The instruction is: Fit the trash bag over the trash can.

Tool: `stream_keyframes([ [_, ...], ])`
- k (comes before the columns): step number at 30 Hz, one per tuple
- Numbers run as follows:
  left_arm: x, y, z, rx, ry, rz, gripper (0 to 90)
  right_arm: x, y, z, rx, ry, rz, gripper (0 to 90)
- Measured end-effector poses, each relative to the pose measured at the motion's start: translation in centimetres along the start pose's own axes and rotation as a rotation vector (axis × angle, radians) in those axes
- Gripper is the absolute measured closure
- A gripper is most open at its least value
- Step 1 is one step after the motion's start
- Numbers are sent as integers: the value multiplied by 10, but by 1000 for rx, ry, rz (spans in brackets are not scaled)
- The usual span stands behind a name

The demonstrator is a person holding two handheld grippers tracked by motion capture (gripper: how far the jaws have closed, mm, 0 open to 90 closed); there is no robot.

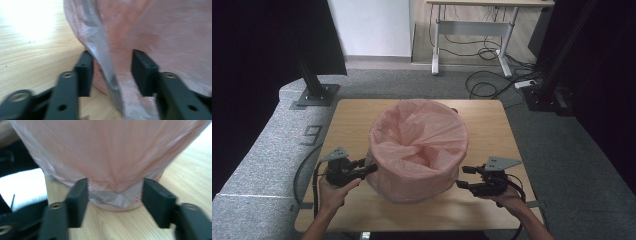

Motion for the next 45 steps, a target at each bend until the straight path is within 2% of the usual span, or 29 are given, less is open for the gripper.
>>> stream_keyframes([
  [2,-6,1,0,10,-5,-10,420,-15,-6,3,10,-9,-41,269],
  [4,-10,1,-1,12,4,-19,384,-29,-16,5,5,6,-73,255],
  [7,-14,2,-1,22,8,-24,325,-45,-40,9,-15,24,-106,243],
  [11,-22,1,-3,33,12,-53,276,-53,-71,15,-31,28,-142,243],
  [15,-24,-2,-2,30,-3,-56,270,-51,-94,16,-25,29,-151,245],
  [19,-21,-1,0,29,-18,-34,272,-37,-119,20,-55,33,-122,246],
  [23,-16,2,0,38,-26,-6,274,-20,-146,32,-83,2,-77,237],
  [28,-14,5,-1,45,-40,10,283,14,-175,43,-92,-30,4,235],
  [30,-14,6,0,41,-40,8,286,27,-181,44,-93,-23,33,239],
  [37,-14,6,1,40,-36,6,292,68,-193,54,-88,-65,111,235],
  [45,-11,7,1,51,-35,18,299,109,-190,65,-89,-89,200,241],
])
Point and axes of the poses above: each handheld gripper's, and its own axes: x roughly forward along the jaws, y roughly out of its underside, z roughly to its left, the point moved 7 cm from there along x, roughly forward along the jaws, and after that the axes turned 4 degrees about x, right-handed, at the moved point
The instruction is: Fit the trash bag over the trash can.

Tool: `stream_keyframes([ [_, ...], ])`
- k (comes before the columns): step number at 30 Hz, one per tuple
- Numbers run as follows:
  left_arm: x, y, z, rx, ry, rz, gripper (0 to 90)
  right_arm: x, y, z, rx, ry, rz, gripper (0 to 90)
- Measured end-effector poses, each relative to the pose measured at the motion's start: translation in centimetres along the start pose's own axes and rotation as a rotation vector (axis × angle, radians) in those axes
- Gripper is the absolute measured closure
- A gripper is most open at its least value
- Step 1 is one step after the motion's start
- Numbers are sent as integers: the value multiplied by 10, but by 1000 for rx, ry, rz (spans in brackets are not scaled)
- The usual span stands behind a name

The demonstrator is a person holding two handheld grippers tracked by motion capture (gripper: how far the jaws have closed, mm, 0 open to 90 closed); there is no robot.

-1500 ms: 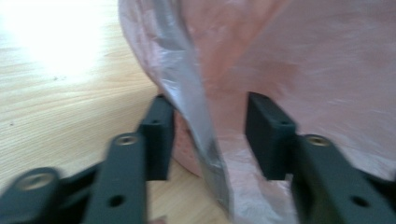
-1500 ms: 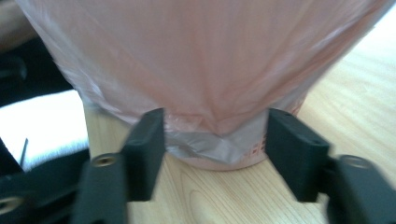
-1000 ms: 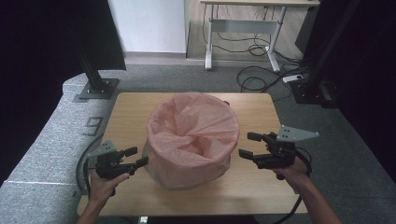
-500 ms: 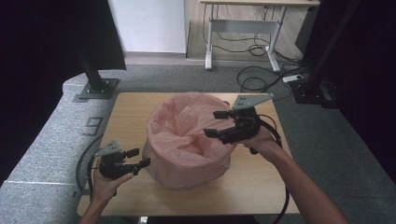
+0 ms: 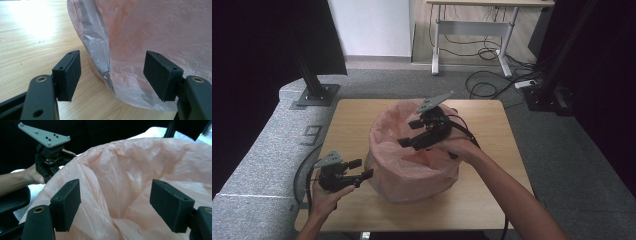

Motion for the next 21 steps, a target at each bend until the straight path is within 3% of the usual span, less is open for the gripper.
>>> stream_keyframes([
  [5,1,0,0,-5,4,0,299,20,4,2,-13,0,64,245],
  [12,0,0,1,-7,-2,-2,302,46,20,-2,7,-2,180,234],
  [21,1,0,1,-7,-2,0,304,60,28,-6,57,-26,267,213],
])
Point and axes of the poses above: each handheld gripper's, and its own axes: x roughly forward along the jaws, y roughly out of its underside, z roughly to its left, the point moved 7 cm from there along x, roughly forward along the jaws, and after that the axes turned 4 degrees about x, right-handed, at the moved point
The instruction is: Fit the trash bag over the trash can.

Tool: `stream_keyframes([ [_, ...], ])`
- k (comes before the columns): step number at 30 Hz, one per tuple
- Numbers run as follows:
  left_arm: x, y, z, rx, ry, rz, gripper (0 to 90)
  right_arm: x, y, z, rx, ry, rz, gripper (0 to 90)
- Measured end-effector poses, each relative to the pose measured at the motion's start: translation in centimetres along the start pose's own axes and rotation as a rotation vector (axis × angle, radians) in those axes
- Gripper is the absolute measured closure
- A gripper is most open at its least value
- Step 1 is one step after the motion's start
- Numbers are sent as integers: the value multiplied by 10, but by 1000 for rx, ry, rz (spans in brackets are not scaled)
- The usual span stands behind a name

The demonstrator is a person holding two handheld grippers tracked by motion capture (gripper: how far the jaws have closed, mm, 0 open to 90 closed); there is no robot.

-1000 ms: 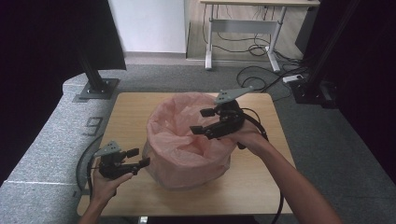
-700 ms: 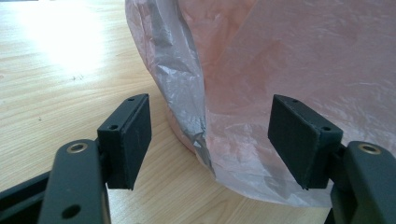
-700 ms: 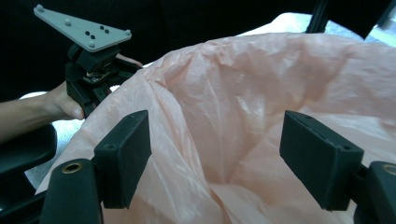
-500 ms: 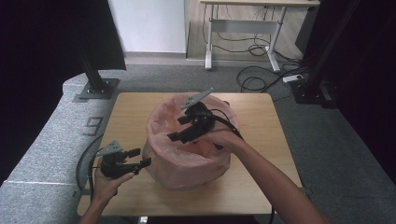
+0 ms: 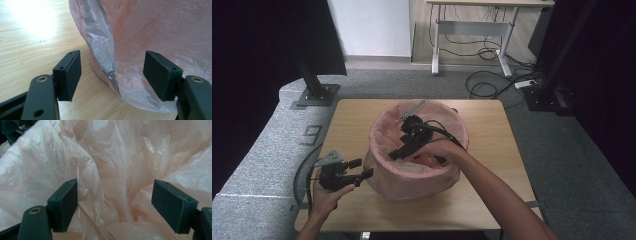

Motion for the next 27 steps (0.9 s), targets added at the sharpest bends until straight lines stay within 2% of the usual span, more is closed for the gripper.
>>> stream_keyframes([
  [4,1,0,-1,0,4,-1,304,6,1,0,-2,7,22,216],
  [8,-1,0,-1,0,2,-5,304,3,-1,-2,-6,23,7,246],
  [11,-3,-1,1,-4,-1,-10,305,-7,-3,0,-27,18,-28,254],
  [13,-3,-1,1,-7,-2,-11,305,-18,-6,2,-24,2,-67,253],
  [16,-2,0,1,-4,-4,-6,305,-38,-12,0,-17,11,-129,252],
  [20,-2,0,2,-8,-8,-8,306,-60,-19,-11,12,72,-187,250],
  [22,-3,-1,2,-9,-7,-9,306,-64,-19,-23,31,126,-201,251],
  [27,-3,-1,2,-8,-6,-11,305,-60,-11,-52,93,227,-163,247],
])
Point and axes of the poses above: each handheld gripper's, and its own axes: x roughly forward along the jaws, y roughly out of its underside, z roughly to its left, the point moved 7 cm from there along x, roughly forward along the jaws, and after that the axes turned 4 degrees about x, right-handed, at the moved point
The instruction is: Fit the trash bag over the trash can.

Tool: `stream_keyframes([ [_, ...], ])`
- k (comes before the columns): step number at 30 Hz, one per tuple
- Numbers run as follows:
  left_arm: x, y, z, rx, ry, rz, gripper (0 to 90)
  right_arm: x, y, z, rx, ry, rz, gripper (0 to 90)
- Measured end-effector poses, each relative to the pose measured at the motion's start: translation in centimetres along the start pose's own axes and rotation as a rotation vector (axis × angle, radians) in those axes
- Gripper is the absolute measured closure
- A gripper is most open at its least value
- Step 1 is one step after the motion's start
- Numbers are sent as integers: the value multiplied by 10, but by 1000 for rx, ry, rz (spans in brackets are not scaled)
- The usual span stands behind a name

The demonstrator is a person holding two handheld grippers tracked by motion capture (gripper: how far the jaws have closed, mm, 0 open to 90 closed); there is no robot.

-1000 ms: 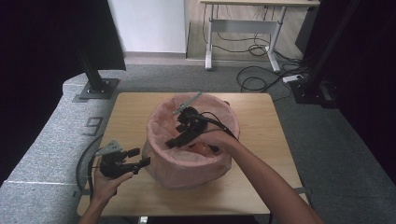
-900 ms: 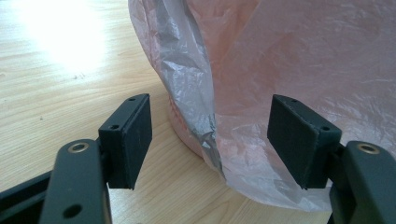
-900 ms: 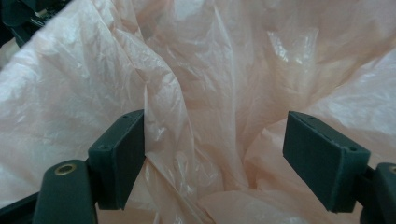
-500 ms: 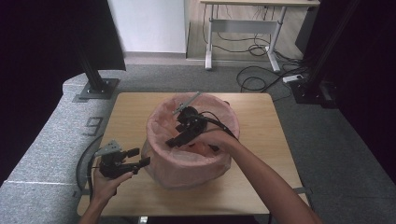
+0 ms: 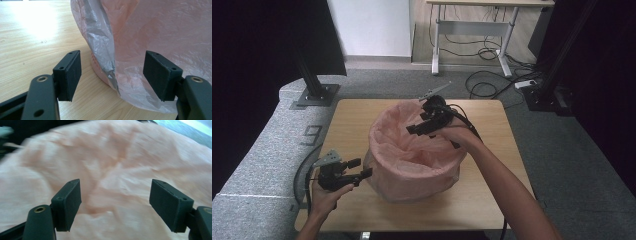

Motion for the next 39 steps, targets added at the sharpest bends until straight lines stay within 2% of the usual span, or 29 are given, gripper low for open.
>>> stream_keyframes([
  [2,0,0,1,-1,1,1,305,4,2,-6,-5,57,8,251],
  [4,1,1,1,-3,4,1,305,9,3,-7,-6,73,16,251],
  [9,0,1,0,-3,5,0,305,19,8,-9,7,73,79,244],
  [16,0,1,1,-3,2,1,305,34,17,-15,76,88,172,256],
  [24,-1,2,3,-7,-1,0,305,50,25,-16,94,88,246,244],
  [28,-2,2,3,-6,0,-2,306,48,23,-15,101,83,233,242],
  [31,-2,2,3,-7,-1,-2,306,42,18,-16,97,76,192,234],
  [36,-2,2,3,-6,-4,-1,306,17,3,-13,98,46,76,231],
  [39,-1,2,3,-6,-5,1,306,-2,0,-16,88,55,23,232],
])
Point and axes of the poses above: each handheld gripper's, and its own axes: x roughly forward along the jaws, y roughly out of its underside, z roughly to its left, the point moved 7 cm from there along x, roughly forward along the jaws, and after that the axes turned 4 degrees about x, right-handed, at the moved point
